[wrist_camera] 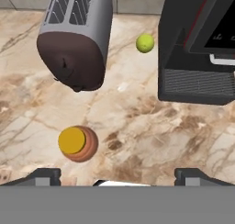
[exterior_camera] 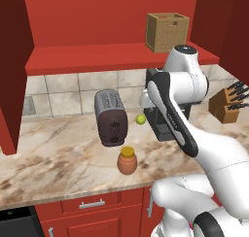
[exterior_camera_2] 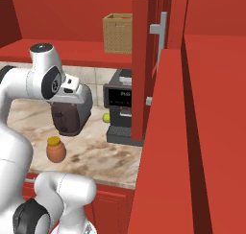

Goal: Pick the honey bottle and bar from the counter and place them in the cabinets closest to them.

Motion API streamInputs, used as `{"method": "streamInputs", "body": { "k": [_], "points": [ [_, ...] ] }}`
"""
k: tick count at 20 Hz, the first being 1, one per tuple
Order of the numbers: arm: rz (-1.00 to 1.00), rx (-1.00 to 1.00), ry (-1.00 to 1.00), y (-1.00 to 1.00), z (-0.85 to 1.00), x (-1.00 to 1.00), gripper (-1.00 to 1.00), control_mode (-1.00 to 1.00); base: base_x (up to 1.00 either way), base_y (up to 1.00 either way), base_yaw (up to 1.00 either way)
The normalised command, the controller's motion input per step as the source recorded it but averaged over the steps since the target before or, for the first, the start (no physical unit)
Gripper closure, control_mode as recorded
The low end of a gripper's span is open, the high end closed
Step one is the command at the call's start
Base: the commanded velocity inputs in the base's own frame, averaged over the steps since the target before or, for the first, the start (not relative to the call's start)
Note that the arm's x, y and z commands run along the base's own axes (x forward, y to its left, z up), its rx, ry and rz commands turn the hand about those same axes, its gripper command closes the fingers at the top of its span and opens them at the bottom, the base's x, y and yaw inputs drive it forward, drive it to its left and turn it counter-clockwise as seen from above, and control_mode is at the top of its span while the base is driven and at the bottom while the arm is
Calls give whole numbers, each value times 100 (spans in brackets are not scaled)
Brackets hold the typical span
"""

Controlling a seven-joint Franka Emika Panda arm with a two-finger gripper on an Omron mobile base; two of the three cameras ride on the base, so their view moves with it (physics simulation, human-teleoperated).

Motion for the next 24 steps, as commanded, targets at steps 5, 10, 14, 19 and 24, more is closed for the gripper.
{"method": "streamInputs", "body": {
  "k": [5, 10, 14, 19, 24],
  "points": [
    [0, -2, 0, 22, -2, -23, -100, -100, 0, 0, 0],
    [0, 0, 0, 28, -4, -4, -100, -100, 0, 0, 0],
    [0, 0, 0, 32, -7, 0, -100, -100, 0, 0, 0],
    [0, 0, 0, 34, -7, 0, -100, -100, 0, 0, 0],
    [0, 0, 0, 31, -10, 0, -100, -100, 0, 0, 0]
  ]
}}
